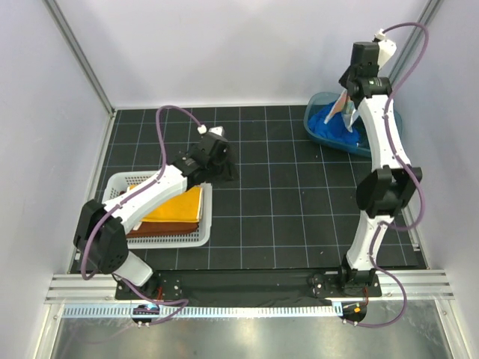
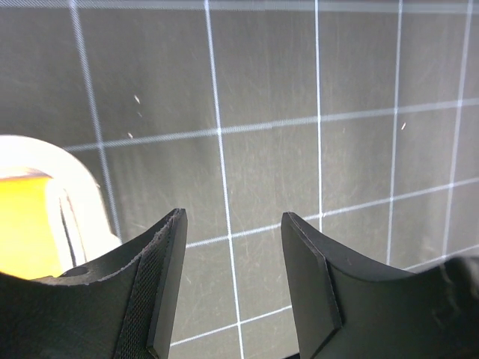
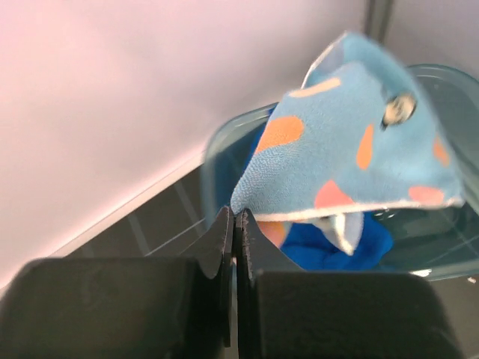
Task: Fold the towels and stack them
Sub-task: Grab crumpled towel, then move the towel to the center of the board
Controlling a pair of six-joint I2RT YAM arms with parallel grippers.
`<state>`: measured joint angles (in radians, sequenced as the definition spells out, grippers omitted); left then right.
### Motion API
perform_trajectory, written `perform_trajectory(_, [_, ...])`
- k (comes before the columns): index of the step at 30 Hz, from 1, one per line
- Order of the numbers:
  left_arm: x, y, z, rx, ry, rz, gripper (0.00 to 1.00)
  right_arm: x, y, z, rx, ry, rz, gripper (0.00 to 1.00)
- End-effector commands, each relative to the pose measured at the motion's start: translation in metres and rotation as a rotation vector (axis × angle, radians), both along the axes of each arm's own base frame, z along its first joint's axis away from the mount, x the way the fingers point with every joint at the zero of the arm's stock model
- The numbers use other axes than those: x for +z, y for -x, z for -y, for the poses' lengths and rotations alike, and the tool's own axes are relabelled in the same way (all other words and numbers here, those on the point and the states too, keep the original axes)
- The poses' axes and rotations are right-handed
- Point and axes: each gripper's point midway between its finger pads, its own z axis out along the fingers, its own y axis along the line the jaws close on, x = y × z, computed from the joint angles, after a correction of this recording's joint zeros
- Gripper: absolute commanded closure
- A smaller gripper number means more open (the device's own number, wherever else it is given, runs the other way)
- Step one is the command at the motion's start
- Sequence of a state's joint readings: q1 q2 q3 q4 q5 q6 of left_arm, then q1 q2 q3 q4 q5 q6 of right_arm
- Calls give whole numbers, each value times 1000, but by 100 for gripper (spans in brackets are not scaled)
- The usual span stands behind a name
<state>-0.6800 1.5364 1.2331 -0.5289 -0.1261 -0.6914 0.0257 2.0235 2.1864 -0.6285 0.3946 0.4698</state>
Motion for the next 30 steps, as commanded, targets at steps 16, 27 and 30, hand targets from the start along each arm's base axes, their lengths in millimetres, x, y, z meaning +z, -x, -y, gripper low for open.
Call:
perform_trajectory(16, [45, -6, -14, 42, 134, 68, 42, 40, 201, -195, 465, -218, 134, 99])
perform_trajectory(27, [-2, 18, 28, -101, 99, -24, 43, -202, 274, -115, 260, -235, -284, 60])
perform_trajectory(30, [-26, 34, 47, -157, 52, -65, 44, -203, 284, -105, 256, -212, -296, 40])
